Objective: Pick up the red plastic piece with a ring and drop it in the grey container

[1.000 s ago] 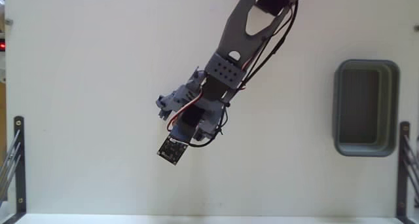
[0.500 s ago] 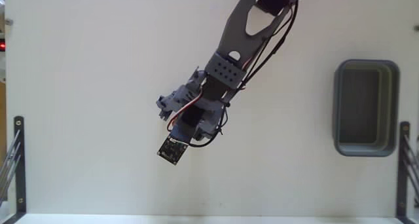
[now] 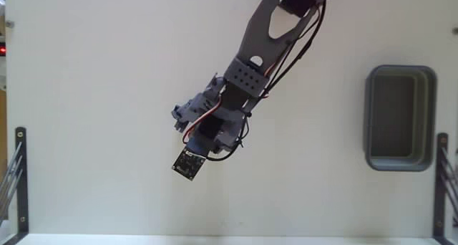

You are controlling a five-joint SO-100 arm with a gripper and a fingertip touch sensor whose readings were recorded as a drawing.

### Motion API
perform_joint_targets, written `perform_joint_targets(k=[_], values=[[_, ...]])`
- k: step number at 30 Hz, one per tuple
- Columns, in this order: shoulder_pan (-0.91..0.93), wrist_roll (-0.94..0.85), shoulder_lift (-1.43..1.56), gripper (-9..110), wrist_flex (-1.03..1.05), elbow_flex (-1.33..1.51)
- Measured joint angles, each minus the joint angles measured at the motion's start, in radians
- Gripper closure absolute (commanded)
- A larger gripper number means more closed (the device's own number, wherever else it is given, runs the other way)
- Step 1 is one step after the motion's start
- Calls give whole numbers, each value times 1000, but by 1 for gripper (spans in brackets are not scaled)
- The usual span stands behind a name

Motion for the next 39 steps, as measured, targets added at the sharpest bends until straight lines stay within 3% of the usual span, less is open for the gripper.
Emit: perform_joint_targets(k=[39], values=[[0,0,0,28,0,0]])
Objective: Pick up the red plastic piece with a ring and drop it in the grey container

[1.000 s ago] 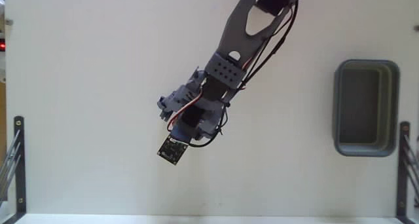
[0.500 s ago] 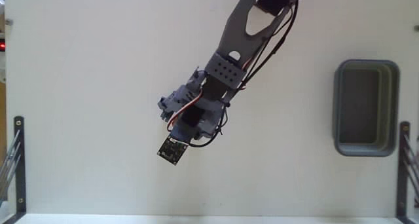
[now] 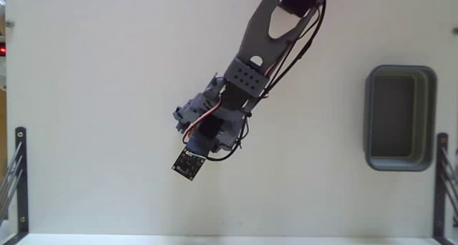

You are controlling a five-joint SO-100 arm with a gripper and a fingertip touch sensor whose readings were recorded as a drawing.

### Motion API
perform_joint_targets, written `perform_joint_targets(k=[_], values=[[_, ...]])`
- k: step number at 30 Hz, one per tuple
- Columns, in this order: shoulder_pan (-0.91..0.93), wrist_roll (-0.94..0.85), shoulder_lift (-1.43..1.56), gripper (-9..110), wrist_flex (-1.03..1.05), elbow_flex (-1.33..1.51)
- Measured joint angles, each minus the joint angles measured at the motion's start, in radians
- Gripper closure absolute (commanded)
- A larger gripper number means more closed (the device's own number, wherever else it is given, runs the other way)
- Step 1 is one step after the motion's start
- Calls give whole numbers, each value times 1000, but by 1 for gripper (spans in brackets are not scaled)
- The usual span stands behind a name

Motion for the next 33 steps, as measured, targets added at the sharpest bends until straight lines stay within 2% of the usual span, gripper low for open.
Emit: perform_joint_targets(k=[33], values=[[0,0,0,38,0,0]])
